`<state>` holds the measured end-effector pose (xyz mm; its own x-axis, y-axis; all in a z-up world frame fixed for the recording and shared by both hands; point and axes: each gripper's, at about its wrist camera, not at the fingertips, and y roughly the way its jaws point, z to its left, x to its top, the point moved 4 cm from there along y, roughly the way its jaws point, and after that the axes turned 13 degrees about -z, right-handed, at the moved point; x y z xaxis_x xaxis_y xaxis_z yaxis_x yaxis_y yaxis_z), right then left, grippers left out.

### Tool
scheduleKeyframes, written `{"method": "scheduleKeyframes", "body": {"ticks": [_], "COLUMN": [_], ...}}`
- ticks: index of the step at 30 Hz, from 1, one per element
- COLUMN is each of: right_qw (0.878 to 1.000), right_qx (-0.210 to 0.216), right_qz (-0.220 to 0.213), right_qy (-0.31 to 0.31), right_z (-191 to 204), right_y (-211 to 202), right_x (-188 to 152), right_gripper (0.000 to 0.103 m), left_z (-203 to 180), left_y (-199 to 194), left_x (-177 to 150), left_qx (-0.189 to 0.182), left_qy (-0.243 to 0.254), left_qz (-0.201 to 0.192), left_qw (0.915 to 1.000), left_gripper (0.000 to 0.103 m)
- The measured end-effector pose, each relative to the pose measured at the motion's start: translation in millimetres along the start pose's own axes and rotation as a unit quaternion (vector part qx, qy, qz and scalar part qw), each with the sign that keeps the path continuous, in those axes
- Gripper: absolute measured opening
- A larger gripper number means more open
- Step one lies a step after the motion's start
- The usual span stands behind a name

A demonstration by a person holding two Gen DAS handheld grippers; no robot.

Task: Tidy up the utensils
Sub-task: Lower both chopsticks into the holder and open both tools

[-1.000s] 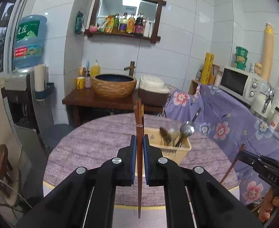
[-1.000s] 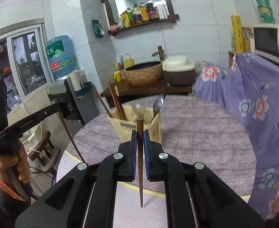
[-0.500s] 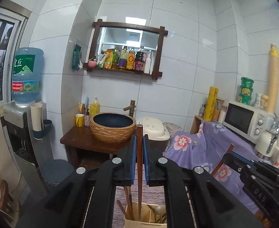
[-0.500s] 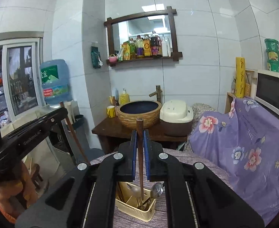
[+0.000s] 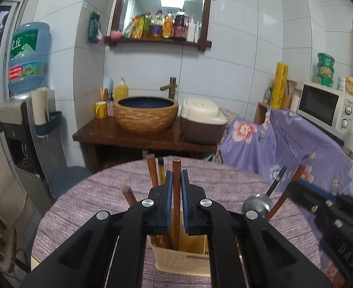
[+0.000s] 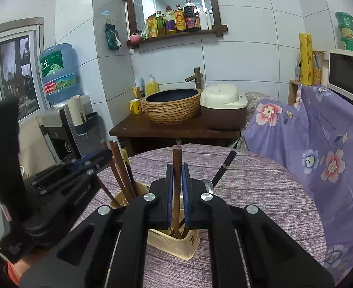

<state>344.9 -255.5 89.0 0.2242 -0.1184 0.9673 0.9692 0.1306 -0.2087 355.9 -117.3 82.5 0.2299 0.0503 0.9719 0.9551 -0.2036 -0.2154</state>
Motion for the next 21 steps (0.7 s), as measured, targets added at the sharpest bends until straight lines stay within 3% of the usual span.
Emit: {"method": "scheduleKeyframes", "body": {"ticks": [6,9,10,11,12,14,15,17,18,21], "right_qw": [1.0,1.0,1.0,0.999,0.999,0.998,0.998,0.997,0.997,0.995], "right_qx": [0.004,0.001,-0.001,-0.004,-0.011,-0.023,-0.029,-0.037,-0.041,-0.054], "right_qz": [-0.009,-0.017,-0.024,-0.033,-0.045,-0.05,-0.051,-0.057,-0.061,-0.074], "right_qy": [-0.001,-0.006,-0.007,-0.008,-0.009,-0.019,-0.023,-0.032,-0.036,-0.047], "right_z": [0,0,0,0,0,0,1,2,3,6], "right_y": [-2,-8,-15,-21,-31,-49,-60,-81,-93,-134], "right_x": [-1,0,0,0,-1,-7,-13,-27,-35,-71], "right_gripper": [0.009,0.028,0.049,0.059,0.059,0.061,0.062,0.076,0.079,0.087], "left_z": [-3,-3,-4,-3,-1,6,12,21,28,49], "left_y": [-1,-12,-18,-25,-37,-60,-75,-100,-115,-153], "left_x": [-4,3,4,6,6,4,1,-10,-19,-47], "left_qx": [-0.003,-0.012,-0.015,-0.016,-0.017,-0.013,-0.013,-0.012,-0.011,-0.009], "left_qy": [0.019,0.016,0.019,0.022,0.024,0.022,0.021,0.02,0.018,0.001], "left_qz": [0.007,0.002,-0.002,-0.007,-0.017,-0.038,-0.048,-0.056,-0.058,-0.061], "left_qw": [0.9998,0.9998,0.9997,0.9996,0.9994,0.9989,0.9986,0.9982,0.9981,0.9981], "left_gripper": [0.008,0.011,0.02,0.034,0.043,0.076,0.081,0.093,0.096,0.098]}}
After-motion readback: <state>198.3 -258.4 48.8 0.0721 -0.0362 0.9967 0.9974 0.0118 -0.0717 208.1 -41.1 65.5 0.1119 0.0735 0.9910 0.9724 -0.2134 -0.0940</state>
